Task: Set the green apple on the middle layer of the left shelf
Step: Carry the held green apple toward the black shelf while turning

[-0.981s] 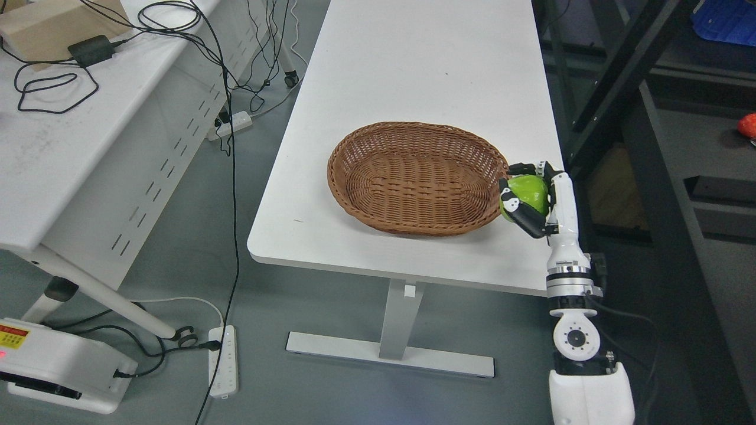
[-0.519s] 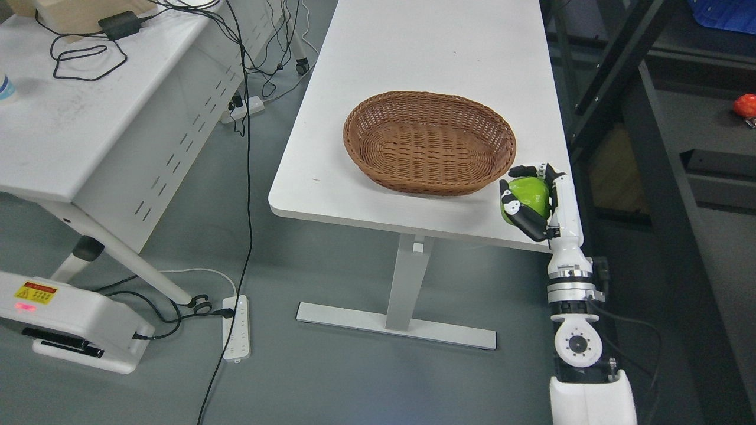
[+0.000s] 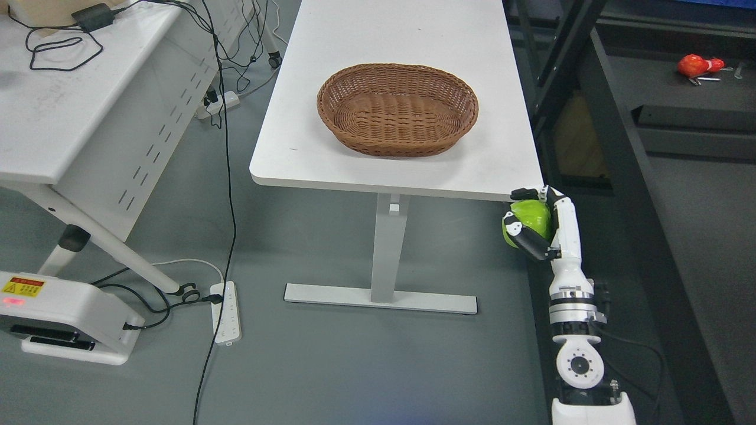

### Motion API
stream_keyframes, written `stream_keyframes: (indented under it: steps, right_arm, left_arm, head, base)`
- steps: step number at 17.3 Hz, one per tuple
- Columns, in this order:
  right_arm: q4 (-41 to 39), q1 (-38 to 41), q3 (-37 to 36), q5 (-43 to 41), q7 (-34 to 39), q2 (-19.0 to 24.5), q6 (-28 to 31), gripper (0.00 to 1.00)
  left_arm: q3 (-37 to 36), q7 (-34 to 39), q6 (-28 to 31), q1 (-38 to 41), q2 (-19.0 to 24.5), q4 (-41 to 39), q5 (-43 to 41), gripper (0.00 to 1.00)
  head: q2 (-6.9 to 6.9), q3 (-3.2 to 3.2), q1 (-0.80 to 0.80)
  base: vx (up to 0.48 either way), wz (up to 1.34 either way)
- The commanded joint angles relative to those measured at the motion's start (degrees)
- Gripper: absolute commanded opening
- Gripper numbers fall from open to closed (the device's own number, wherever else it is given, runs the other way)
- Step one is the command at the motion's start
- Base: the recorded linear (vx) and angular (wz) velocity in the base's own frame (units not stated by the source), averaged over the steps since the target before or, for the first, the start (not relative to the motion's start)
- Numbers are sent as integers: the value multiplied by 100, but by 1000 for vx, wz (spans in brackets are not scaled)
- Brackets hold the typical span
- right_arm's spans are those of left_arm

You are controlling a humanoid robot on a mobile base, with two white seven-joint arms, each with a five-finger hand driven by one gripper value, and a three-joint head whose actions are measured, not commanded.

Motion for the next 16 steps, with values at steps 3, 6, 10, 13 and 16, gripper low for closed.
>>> stream_keyframes:
  steps: [3,6,10,13,16]
  right_arm:
    - [-93,199,-210,-7,-34,-94,-72,0]
    - [-111,190,-315,-25,-25,-94,-107,0]
    - [-155,349,-290,-34,-16,-94,-204,0]
    - [-146,279,-325,-25,-16,-94,-196,0]
    - [-155,252,-307,-25,-16,-94,-204,0]
  left_arm:
    - [0,4,5,53,100,0,0,100]
    - [0,-5,5,53,100,0,0,100]
    - [0,-5,5,53,100,0,0,100]
    - [0,-5,5,53,100,0,0,100]
    - [0,-5,5,53,100,0,0,100]
  head:
    - [0,0,0]
    - [0,0,0]
    - [0,0,0]
    - [0,0,0]
    - [0,0,0]
  base:
    - [-236,-103]
    - [-258,3]
    - [-277,-5]
    - [-283,-41]
    - [-294,-53]
